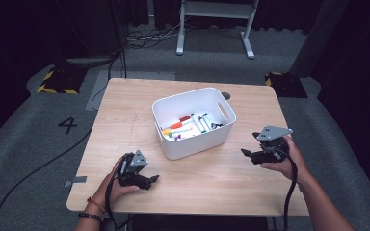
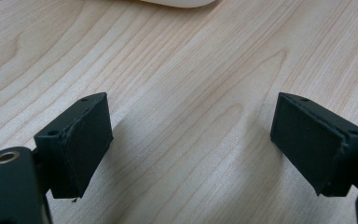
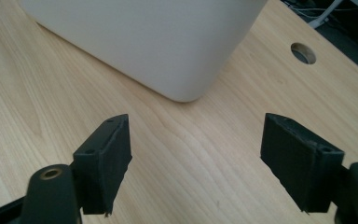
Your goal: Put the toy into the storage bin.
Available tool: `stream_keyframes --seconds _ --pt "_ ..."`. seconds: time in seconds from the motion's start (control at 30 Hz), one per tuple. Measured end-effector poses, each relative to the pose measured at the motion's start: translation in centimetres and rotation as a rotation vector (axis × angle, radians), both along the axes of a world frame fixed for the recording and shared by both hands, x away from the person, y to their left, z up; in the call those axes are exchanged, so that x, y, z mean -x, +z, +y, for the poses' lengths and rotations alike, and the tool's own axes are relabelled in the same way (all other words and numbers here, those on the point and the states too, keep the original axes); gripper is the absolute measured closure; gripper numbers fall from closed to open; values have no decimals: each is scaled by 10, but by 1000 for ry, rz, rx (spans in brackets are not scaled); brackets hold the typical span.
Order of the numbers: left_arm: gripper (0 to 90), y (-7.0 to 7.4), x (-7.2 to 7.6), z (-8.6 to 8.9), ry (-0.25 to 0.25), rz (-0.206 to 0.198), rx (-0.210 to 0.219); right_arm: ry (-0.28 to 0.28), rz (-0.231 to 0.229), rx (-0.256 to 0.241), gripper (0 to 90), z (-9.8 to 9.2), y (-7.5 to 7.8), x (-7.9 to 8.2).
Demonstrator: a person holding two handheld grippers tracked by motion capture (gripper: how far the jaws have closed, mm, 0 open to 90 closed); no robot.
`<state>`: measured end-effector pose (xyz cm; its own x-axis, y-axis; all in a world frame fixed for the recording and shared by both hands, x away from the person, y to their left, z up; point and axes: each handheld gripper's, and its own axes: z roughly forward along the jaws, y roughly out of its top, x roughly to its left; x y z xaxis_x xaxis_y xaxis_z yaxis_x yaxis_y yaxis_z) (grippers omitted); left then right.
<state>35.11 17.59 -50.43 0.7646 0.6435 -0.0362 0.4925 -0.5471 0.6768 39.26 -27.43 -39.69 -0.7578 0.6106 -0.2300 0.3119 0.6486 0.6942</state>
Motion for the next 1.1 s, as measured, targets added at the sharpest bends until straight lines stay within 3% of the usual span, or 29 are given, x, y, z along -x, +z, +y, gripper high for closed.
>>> stream_keyframes --seconds 0.7,1.1 --pt "127 0 0 0 0 0 -3 -48 37 46 240 -29 -39 19" --pt "127 0 0 0 5 -1 -5 -85 63 20 236 -53 -56 29"
